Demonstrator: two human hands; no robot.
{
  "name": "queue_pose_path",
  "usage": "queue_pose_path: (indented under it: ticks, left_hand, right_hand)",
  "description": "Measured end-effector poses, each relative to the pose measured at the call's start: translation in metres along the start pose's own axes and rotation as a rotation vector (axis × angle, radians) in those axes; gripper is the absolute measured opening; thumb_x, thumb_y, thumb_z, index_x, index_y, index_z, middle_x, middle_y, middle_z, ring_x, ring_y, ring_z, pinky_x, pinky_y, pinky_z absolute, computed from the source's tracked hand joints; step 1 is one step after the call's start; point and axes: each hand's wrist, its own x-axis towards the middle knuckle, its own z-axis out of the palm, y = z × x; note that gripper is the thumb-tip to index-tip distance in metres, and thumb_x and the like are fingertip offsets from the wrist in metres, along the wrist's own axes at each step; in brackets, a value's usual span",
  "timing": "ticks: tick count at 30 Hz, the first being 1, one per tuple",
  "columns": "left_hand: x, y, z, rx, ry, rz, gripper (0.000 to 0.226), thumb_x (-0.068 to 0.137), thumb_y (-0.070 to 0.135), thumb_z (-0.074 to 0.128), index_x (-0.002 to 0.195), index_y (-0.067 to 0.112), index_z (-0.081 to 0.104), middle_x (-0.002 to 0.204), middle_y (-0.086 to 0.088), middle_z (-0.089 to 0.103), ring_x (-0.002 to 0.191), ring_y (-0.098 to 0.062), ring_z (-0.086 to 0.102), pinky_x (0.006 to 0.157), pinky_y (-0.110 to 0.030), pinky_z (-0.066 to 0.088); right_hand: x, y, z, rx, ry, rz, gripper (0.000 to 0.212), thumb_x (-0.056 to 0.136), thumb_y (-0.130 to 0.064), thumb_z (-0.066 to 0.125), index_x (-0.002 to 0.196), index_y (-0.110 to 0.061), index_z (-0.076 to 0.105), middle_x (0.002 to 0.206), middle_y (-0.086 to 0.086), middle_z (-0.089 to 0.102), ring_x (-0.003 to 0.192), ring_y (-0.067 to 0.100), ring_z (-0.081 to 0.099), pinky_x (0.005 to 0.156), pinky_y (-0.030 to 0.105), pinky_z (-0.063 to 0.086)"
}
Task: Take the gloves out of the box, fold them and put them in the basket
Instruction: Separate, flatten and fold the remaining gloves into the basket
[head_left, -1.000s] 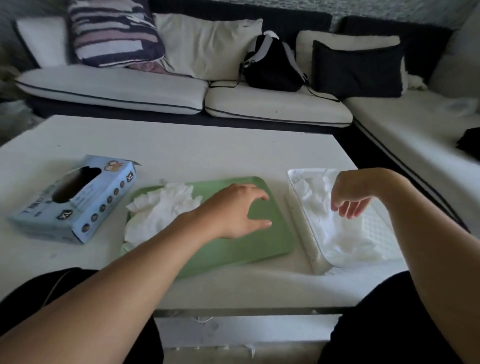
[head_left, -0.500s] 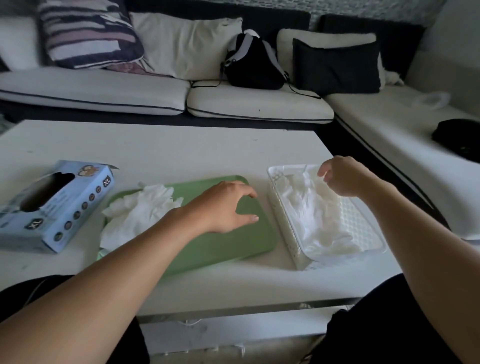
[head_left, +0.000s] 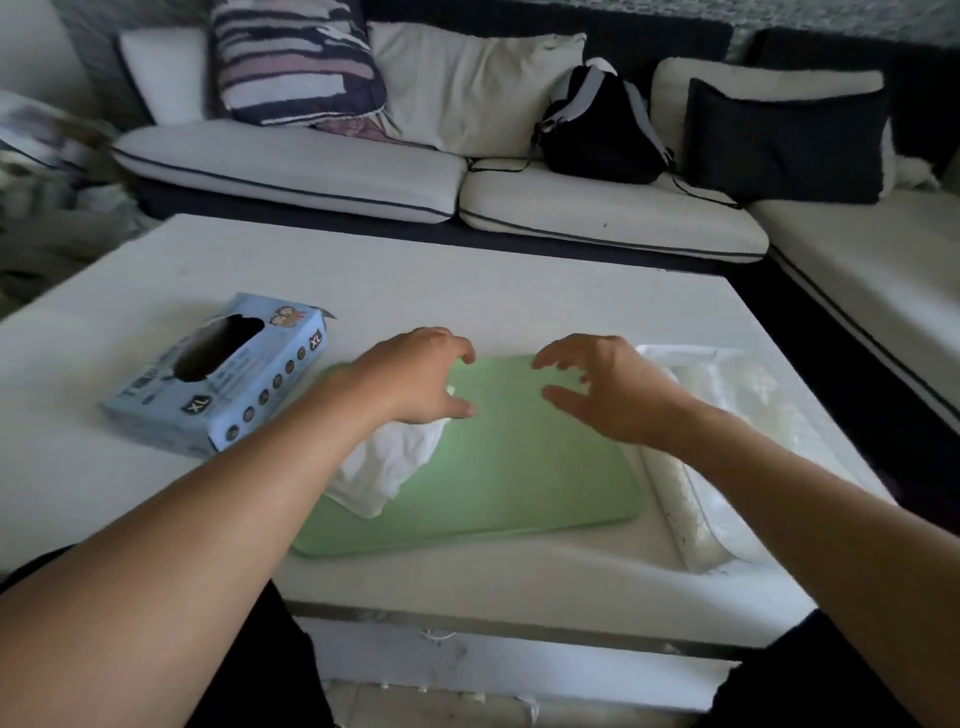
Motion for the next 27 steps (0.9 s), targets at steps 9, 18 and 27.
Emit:
queue_pose_path:
  ticks: [9,18,27]
  left_hand:
    - [-0.028,-0.083,-0.011,0.192,-0.381,-0.323,0.113,0.072,0.055,0.085,0.16,0.03,0.018,0.16,-0.004,0.028,0.14,-0.029,0.042,0.11,-0.044,0.043]
    - [-0.038,-0.102,0.022,0.006,-0.411,-0.193,0.124,0.071,0.042,0.09,0.159,0.048,0.002,0.165,0.008,0.023,0.143,-0.019,0.04,0.109,-0.036,0.045]
    - [-0.037,-0.1,0.055,0.012,-0.166,-0.218,0.109,0.091,0.039,0.069,0.158,0.034,-0.016,0.162,-0.011,0.029,0.118,-0.035,0.06,0.093,-0.047,0.052]
  right_hand:
    - [0.006,-0.087,0.132,-0.18,-0.301,-0.27,0.076,0.095,-0.049,0.059,0.157,-0.037,0.017,0.165,-0.007,0.014,0.144,0.028,0.026,0.112,0.046,0.039]
    - [0.012,-0.076,0.148,0.025,-0.1,-0.273,0.012,0.087,-0.027,0.073,0.095,-0.02,0.078,0.11,-0.002,0.067,0.098,0.027,0.062,0.081,0.037,0.052]
    - [0.017,-0.049,0.105,0.295,-0.307,-0.129,0.007,0.089,-0.024,0.075,0.093,-0.023,0.081,0.085,-0.011,0.076,0.07,-0.004,0.063,0.068,0.014,0.048]
